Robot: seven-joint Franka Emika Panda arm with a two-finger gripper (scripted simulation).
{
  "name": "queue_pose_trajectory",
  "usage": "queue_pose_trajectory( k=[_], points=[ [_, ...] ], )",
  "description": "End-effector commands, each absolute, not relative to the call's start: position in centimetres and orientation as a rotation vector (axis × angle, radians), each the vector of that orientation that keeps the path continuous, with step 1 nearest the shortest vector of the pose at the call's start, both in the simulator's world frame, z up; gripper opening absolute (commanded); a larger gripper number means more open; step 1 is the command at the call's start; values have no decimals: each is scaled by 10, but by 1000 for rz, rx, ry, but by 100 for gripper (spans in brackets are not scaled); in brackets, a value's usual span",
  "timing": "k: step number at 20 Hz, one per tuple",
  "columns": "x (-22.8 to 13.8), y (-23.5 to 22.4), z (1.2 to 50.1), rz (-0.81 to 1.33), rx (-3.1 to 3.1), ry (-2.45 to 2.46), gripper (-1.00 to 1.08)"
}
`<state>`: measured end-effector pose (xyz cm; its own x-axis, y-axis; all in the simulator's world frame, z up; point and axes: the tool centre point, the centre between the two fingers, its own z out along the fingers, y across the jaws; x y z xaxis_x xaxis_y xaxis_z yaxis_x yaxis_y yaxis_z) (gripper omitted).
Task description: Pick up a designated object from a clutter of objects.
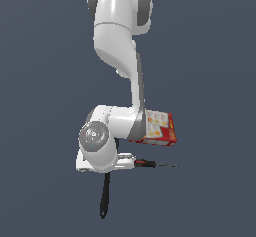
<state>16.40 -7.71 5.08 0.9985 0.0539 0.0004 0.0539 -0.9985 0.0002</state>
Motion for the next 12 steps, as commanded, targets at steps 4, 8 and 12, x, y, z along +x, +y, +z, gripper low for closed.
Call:
queue_pose_trajectory(
  k=[4, 8, 12],
  points=[
    [163, -77, 23, 0, 3141, 85, 100],
    [164, -77, 16, 0, 3141, 85, 100],
    [164, -77, 17, 0, 3141, 85, -100]
  ],
)
